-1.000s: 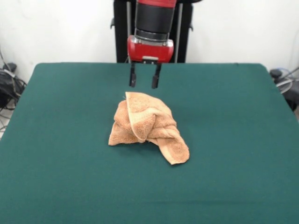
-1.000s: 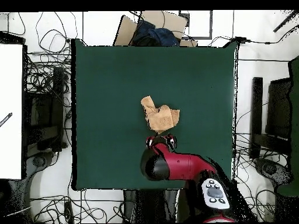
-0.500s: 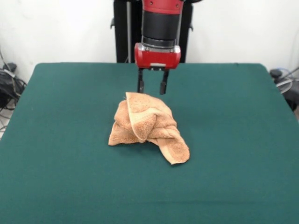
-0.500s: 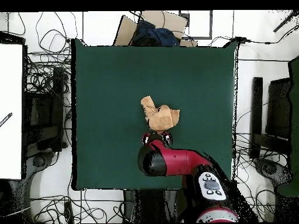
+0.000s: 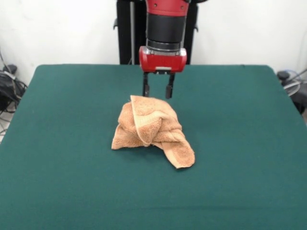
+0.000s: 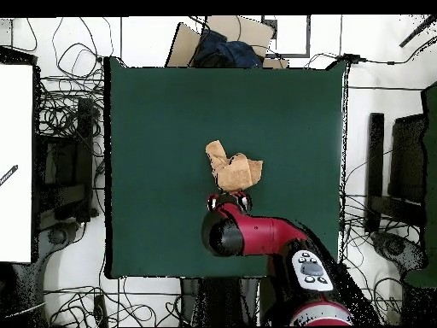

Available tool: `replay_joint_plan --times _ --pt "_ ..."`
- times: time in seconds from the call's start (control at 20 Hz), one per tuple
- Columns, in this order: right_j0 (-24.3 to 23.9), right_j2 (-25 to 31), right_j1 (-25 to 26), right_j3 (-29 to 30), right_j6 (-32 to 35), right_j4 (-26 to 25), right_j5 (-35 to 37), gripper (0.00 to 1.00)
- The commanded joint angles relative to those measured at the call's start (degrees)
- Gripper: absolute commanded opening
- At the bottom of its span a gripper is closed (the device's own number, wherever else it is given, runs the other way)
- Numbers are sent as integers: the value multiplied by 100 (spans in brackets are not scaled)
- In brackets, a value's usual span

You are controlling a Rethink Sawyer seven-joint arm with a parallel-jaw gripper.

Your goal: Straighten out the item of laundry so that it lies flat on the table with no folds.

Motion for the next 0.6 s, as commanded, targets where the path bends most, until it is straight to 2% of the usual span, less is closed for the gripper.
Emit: replay_joint_plan --times 0.05,0.6 --pt "-183 659 -106 -197 704 279 720 100" --pt "-522 922 -295 -255 496 237 1161 100"
